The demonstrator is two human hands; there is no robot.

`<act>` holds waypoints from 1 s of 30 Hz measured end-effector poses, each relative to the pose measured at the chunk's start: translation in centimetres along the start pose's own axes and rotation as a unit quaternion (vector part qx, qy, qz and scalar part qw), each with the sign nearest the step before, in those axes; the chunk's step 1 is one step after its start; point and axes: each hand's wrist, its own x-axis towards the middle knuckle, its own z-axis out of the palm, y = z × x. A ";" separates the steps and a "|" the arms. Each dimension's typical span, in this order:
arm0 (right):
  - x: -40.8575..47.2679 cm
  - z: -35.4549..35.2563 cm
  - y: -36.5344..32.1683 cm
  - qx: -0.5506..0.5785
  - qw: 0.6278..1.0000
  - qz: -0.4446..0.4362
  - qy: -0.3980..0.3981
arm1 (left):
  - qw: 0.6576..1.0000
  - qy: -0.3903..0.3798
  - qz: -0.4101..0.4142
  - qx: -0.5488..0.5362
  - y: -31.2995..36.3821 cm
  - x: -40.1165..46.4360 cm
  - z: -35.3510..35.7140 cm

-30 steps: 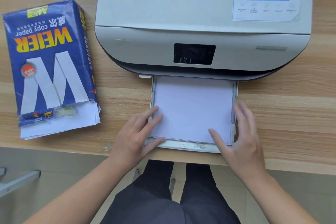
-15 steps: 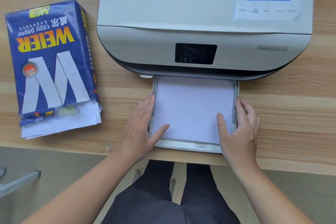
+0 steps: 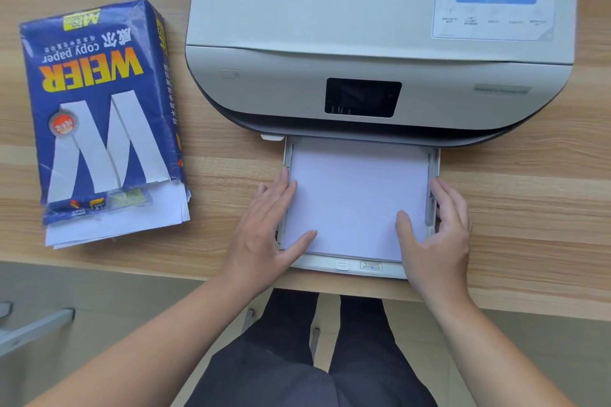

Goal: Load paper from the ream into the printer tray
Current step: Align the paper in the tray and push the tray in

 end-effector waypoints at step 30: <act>0.0 -2.3 2.5 -0.186 0.959 -0.127 -0.173 | 0.992 -0.120 0.013 0.038 -0.5 -0.3 -2.3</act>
